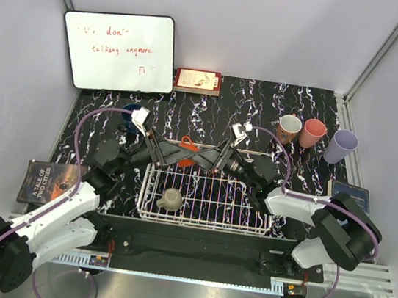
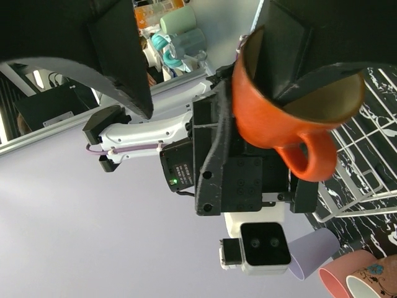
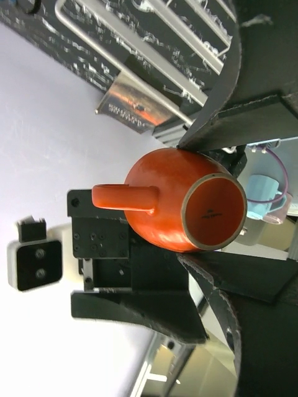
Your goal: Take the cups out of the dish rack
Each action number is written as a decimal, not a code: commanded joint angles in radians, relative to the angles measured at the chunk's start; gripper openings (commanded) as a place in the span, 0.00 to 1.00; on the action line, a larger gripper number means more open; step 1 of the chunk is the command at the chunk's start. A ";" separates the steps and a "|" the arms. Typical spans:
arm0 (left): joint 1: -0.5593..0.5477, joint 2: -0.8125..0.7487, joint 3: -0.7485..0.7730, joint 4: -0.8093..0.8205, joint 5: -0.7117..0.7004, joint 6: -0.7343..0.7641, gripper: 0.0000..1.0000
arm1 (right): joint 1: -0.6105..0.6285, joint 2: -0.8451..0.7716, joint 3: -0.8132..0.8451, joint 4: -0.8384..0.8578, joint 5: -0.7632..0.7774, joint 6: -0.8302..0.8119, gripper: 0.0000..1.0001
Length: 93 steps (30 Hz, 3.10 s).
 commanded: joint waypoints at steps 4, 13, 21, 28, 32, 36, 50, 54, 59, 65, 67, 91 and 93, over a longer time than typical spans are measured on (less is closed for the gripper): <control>-0.008 0.022 0.061 0.075 -0.002 0.020 0.56 | -0.003 -0.067 -0.025 0.103 -0.071 0.004 0.00; -0.010 0.051 0.081 0.077 -0.014 0.027 0.51 | -0.003 -0.192 -0.085 -0.026 -0.088 -0.065 0.00; -0.034 0.092 0.107 0.081 -0.011 0.040 0.38 | -0.002 -0.231 -0.085 -0.086 -0.122 -0.095 0.00; -0.068 0.114 0.133 0.071 -0.016 0.063 0.13 | -0.002 -0.223 -0.083 -0.080 -0.133 -0.090 0.00; -0.073 0.100 0.140 0.006 -0.036 0.090 0.00 | -0.002 -0.248 -0.092 -0.109 -0.126 -0.104 0.00; -0.076 0.078 0.176 -0.182 -0.083 0.168 0.00 | -0.002 -0.327 -0.094 -0.208 -0.114 -0.150 0.00; -0.104 0.093 0.394 -0.557 -0.311 0.423 0.00 | -0.002 -0.641 -0.074 -0.831 0.064 -0.394 0.79; -0.104 0.243 0.580 -0.709 -0.381 0.523 0.00 | -0.003 -0.639 -0.048 -0.973 0.139 -0.432 0.80; -0.105 0.547 0.935 -1.021 -0.571 0.683 0.00 | -0.002 -0.578 0.012 -1.147 0.255 -0.472 0.75; -0.110 0.948 1.413 -1.342 -0.778 0.759 0.00 | -0.002 -0.552 0.029 -1.246 0.332 -0.493 0.74; -0.108 1.057 1.477 -1.377 -0.812 0.776 0.00 | -0.002 -0.550 0.033 -1.269 0.338 -0.506 0.73; -0.108 1.543 1.804 -1.583 -0.913 0.819 0.00 | -0.002 -0.519 0.001 -1.301 0.341 -0.550 0.73; -0.108 1.559 1.815 -1.586 -0.912 0.817 0.00 | -0.002 -0.516 -0.002 -1.298 0.341 -0.558 0.73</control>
